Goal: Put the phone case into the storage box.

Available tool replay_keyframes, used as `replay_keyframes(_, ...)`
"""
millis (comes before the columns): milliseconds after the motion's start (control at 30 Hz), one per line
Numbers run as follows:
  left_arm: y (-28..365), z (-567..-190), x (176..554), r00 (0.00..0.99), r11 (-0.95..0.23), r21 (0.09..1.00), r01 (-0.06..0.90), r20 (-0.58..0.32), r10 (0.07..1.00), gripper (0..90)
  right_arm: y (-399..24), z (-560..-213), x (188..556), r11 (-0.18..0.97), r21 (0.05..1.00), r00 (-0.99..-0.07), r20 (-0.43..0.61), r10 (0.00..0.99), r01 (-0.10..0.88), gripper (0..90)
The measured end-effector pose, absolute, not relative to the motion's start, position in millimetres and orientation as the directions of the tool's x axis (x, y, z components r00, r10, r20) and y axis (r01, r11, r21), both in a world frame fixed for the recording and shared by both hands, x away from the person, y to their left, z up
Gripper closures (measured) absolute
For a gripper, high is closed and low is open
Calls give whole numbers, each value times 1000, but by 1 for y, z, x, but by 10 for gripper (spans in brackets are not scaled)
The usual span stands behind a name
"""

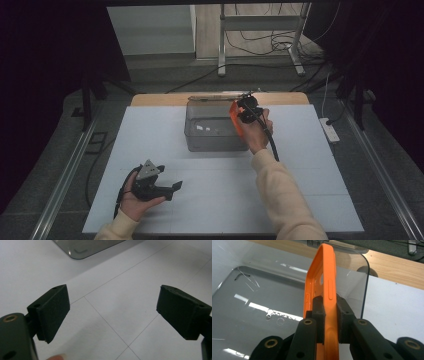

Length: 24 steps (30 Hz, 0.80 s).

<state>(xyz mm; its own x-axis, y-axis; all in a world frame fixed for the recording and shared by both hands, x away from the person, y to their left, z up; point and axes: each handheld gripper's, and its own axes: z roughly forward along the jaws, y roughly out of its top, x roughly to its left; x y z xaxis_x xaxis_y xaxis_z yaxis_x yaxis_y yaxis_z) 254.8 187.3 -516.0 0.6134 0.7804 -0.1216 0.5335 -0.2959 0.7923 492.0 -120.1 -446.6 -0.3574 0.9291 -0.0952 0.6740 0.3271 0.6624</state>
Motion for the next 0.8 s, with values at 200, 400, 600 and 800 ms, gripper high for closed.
replay_keyframes(200,188,-516,255,611,-294,793,533,-120,782,117,-119,-448,492,327,660,-359,-93,929,676,794)
replay_keyframes(400,188,-516,255,612,-296,792,533,-120,782,117,-120,-452,492,326,657,-358,-90,929,680,794)
replay_keyframes(600,188,-516,255,611,-296,792,534,-120,782,117,-120,-454,492,328,652,-359,-91,929,683,794)
replay_keyframes(800,188,-516,255,611,-295,792,534,-120,782,116,-120,-454,492,327,654,-359,-90,929,682,794)
